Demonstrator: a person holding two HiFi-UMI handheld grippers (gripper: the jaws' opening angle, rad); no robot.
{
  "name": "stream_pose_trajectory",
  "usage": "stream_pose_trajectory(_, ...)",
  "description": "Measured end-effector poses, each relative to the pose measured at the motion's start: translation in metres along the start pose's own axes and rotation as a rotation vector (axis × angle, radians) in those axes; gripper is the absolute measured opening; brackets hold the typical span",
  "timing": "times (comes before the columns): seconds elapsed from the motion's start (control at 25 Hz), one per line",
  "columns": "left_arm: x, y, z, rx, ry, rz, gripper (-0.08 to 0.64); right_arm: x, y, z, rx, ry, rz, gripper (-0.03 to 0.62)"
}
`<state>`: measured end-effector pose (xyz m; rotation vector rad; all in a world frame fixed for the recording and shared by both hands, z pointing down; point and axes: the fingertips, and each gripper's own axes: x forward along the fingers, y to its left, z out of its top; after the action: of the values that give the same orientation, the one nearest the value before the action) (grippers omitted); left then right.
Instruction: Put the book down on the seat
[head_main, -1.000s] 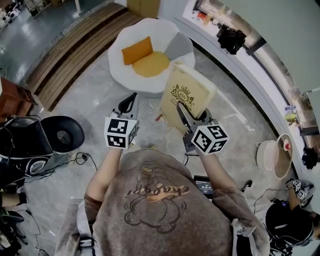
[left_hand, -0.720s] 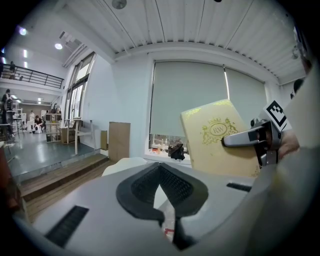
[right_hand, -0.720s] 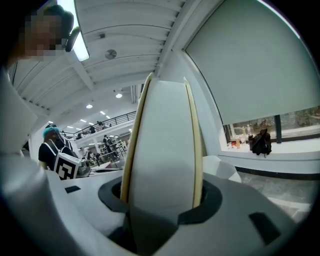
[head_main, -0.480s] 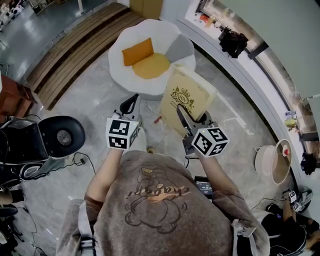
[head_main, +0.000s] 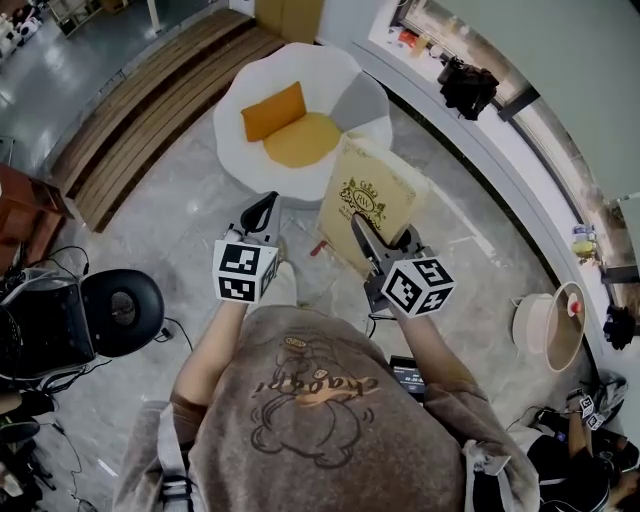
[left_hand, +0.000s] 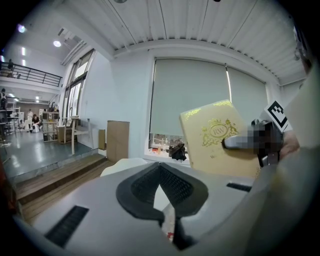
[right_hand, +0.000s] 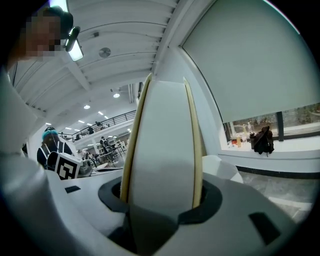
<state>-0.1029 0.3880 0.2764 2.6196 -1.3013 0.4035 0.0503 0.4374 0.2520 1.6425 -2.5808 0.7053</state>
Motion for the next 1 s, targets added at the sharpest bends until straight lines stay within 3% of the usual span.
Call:
stream_pose_trajectory(0.32,0.023,0.004,0.0,0.003,0.003,-0.001,0.003,0.017,-0.013,-0.001,0.003,0.008,0.025,0.232)
stream_pose_trajectory(0.64,0.086,0.052,0.037,0.003,0.035,-0.03,0.004,0.085,-0.037,0.04,0.023,0.027,0.01,0.232)
stream_pose_trajectory(1.0,0.128,0.089,0.054,0.0,0.06,-0.061,0.003,0.135,-0.048,0.064,0.037,0.034,-0.009,0.232)
